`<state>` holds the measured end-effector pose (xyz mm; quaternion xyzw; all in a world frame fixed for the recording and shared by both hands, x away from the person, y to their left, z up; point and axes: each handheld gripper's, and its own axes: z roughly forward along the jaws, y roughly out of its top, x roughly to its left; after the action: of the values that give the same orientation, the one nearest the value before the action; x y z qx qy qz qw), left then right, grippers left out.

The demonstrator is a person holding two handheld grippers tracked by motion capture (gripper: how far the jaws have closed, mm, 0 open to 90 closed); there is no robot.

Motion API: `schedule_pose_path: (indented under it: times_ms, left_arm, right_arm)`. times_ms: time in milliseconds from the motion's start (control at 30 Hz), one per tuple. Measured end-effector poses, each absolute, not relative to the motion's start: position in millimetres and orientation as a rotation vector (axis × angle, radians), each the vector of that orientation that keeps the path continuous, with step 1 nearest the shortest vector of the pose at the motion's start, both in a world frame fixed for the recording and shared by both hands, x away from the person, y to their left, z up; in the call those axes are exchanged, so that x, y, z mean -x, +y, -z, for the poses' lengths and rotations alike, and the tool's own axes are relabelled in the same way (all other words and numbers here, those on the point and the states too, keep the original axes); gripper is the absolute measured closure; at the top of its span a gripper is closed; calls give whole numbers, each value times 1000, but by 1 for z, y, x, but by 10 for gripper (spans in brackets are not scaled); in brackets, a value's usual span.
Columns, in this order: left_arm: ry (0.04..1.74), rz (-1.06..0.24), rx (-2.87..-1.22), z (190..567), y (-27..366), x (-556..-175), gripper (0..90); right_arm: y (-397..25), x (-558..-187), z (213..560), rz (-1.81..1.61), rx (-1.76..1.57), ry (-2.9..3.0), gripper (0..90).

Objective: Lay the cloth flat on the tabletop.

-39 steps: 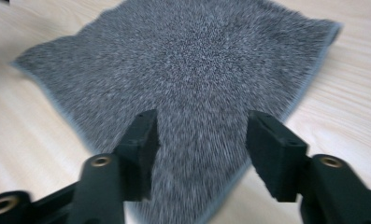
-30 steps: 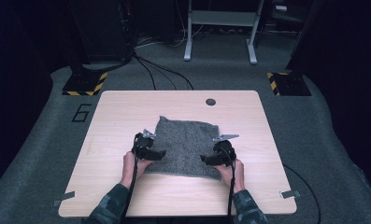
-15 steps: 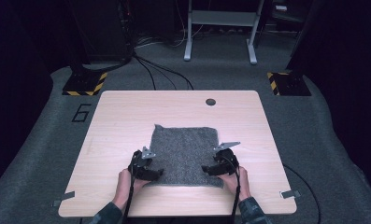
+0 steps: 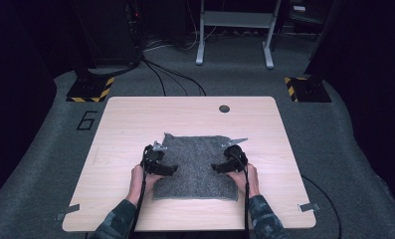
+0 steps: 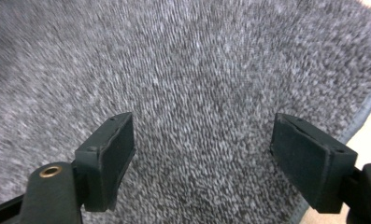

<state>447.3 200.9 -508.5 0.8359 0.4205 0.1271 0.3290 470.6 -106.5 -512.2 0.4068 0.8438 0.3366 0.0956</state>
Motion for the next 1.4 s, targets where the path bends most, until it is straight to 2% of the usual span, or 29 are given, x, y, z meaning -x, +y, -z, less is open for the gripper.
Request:
schedule_pose_path:
  times_ms: [233, 367, 500, 600, 1000, 1133, 1400]
  left_arm:
    - [1090, -361, -2206, 515, 199, -439, 186]
    - [1080, -362, -2201, 512, 199, -434, 155]
    - [1096, -369, -2164, 507, 201, -442, 154]
    - [1107, -382, -2196, 510, 200, -451, 155]
    - [1101, -380, -2211, 516, 192, -459, 142]
    - [1109, -362, -2159, 508, 201, -459, 94]
    - [1123, -385, -2101, 491, 222, -458, 64]
  right_arm:
    - [-112, -469, 512, -971, -1188, 2510, 214]
    - [-114, -463, 504, -976, -1189, 2489, 176]
    - [-107, -463, 502, -976, -1185, 2493, 157]
    - [-99, -469, 512, -910, -1203, 2501, 142]
    - [-101, -477, 514, -839, -1167, 2473, 124]
    - [-103, -478, 513, -860, -1187, 2464, 16]
    - [-110, -460, 494, -978, -1188, 2413, 0]
